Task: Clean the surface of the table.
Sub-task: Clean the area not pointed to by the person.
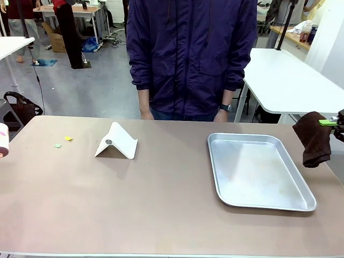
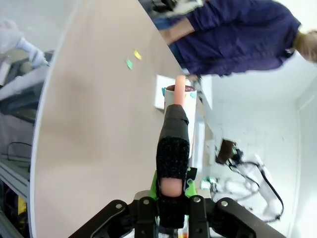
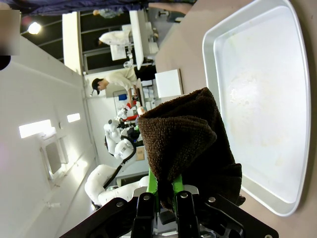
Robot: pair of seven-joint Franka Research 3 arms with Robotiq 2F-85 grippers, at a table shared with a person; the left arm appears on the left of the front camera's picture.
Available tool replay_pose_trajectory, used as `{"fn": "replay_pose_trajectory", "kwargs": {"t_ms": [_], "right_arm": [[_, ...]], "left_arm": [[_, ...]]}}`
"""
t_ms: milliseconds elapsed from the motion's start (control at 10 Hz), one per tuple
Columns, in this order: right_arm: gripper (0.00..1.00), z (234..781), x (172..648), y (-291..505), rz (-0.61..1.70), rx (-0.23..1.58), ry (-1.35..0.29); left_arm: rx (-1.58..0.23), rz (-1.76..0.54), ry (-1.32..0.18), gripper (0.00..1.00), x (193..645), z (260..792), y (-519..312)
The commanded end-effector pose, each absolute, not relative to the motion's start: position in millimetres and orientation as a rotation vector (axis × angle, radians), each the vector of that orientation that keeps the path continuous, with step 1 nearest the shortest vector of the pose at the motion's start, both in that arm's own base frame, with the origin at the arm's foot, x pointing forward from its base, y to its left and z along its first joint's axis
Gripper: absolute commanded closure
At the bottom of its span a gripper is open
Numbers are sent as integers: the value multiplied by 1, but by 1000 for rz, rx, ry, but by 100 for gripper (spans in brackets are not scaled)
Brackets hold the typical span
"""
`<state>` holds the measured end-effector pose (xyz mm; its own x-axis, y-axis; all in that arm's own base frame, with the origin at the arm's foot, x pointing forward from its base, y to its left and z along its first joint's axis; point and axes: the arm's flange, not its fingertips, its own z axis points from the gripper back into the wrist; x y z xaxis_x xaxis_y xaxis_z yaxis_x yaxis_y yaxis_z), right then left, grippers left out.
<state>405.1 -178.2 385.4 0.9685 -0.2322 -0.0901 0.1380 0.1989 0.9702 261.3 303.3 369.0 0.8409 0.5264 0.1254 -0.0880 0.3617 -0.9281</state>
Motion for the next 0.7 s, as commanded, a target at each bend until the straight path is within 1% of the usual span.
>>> {"fn": "replay_pose_trajectory", "kwargs": {"t_ms": [0,200,400,600], "right_arm": [[87,391,406,-177,-255,1347,-78],[87,391,406,-177,-255,1347,-78],[87,391,406,-177,-255,1347,-78],[87,391,406,-177,-255,1347,-78]], "left_arm": [[-1069,490,-385,79,300,378,274],[-1002,531,-342,79,339,380,268],[-930,528,-266,79,376,377,260],[-886,543,-225,79,405,373,254]]}}
